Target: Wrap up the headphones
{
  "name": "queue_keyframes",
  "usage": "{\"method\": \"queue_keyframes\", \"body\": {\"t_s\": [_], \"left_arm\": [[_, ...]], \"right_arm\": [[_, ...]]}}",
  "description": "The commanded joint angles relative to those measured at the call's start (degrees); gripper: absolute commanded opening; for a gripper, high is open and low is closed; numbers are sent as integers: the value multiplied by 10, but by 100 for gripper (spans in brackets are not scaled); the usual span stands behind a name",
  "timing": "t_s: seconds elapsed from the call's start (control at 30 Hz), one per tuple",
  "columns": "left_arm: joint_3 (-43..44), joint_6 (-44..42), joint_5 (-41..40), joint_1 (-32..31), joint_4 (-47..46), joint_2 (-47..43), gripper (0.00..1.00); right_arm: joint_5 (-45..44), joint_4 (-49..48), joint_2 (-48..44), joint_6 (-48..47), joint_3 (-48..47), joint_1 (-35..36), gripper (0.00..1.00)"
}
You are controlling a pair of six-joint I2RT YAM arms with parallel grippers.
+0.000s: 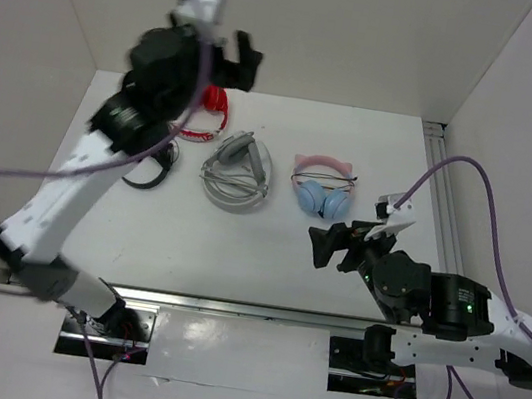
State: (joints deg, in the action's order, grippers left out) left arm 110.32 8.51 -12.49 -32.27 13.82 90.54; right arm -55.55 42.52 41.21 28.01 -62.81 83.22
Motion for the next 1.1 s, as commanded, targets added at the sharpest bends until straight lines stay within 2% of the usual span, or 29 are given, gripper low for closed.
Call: {"method": "queue_keyframes", "body": {"t_s": [0.0,0.03,0.07,0.1,0.2,0.23,0.33,0.43,0.57,0.73,1.07], "left_arm": [[-175,111,-69,17,146,-158,100],[-226,122,-68,3,151,-206,100],[-277,129,-61,-6,151,-296,100],[-364,135,-50,-12,151,-335,100],[-463,189,-15,-18,198,-457,100],[-523,203,-6,-18,204,-485,100],[-598,203,-4,-18,219,-577,100],[-609,210,-44,-18,243,-625,100],[-637,210,-39,-17,215,-693,100],[-637,216,-58,14,223,-719,100],[-647,211,-31,38,212,-766,100]], "right_arm": [[-40,41,-12,20,-34,-1,100],[-35,31,-23,8,-22,-1,100],[-28,9,-48,-5,-15,-1,100],[-21,2,-62,-13,-8,-1,100],[-11,-31,-112,-30,22,-1,100],[-11,-31,-121,-30,28,-1,100],[-9,-45,-133,-36,37,-1,100],[-33,-16,-109,-14,37,-1,100],[-55,8,-88,0,30,-1,100],[-61,13,-83,6,30,-1,100],[-72,8,-104,11,41,5,100]]}}
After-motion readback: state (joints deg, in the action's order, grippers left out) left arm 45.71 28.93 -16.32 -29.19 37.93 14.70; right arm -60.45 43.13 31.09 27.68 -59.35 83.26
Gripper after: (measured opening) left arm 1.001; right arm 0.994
